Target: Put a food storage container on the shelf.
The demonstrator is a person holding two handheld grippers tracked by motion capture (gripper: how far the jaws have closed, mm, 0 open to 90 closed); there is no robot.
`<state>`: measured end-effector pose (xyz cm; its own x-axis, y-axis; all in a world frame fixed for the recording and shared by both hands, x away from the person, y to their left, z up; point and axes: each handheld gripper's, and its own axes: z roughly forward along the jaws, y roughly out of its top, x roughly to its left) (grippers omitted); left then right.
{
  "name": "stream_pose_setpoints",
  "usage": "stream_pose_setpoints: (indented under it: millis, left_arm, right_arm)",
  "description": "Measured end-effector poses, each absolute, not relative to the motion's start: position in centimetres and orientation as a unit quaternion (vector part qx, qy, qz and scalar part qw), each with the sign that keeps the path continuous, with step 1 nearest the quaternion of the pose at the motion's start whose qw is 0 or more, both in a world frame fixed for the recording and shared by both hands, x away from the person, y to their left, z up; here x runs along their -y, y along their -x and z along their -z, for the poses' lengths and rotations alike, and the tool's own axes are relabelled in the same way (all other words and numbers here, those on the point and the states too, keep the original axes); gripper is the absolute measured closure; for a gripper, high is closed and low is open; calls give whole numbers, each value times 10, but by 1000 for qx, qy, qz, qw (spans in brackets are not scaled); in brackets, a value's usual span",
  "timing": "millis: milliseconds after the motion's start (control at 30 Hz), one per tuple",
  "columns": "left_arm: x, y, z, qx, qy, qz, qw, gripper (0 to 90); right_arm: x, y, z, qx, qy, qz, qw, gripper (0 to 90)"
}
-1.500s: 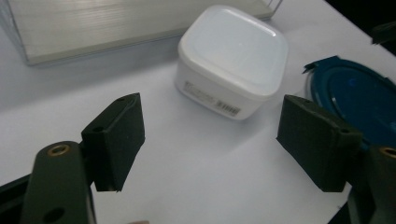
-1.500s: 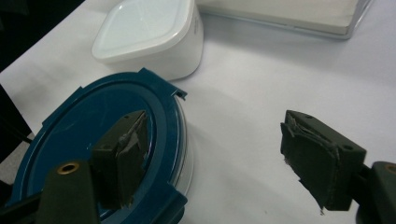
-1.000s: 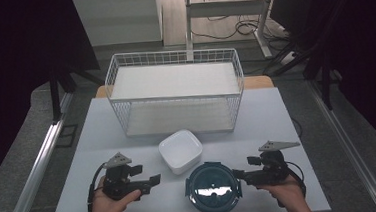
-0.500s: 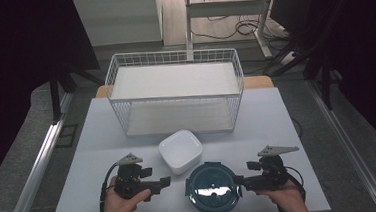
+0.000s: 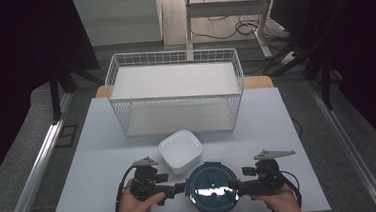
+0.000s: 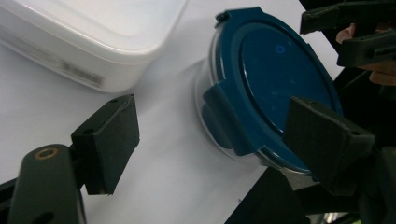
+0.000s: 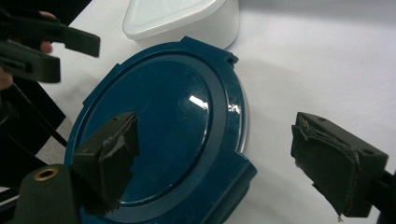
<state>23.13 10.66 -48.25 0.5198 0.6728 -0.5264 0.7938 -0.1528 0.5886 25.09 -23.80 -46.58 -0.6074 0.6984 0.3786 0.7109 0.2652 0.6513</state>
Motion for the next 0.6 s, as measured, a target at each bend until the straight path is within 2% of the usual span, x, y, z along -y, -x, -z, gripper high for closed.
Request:
stream_pose_setpoints:
  millis: [367,600]
  left_arm:
    - [-102,-238,495,-495,-737,117,445,172]
    - [-91,-237,501,-495,-737,129,442,168]
  right_arm:
    - [238,-247,484,768,485,416,48,112]
    - [234,-243,488,760,493,418,69,105]
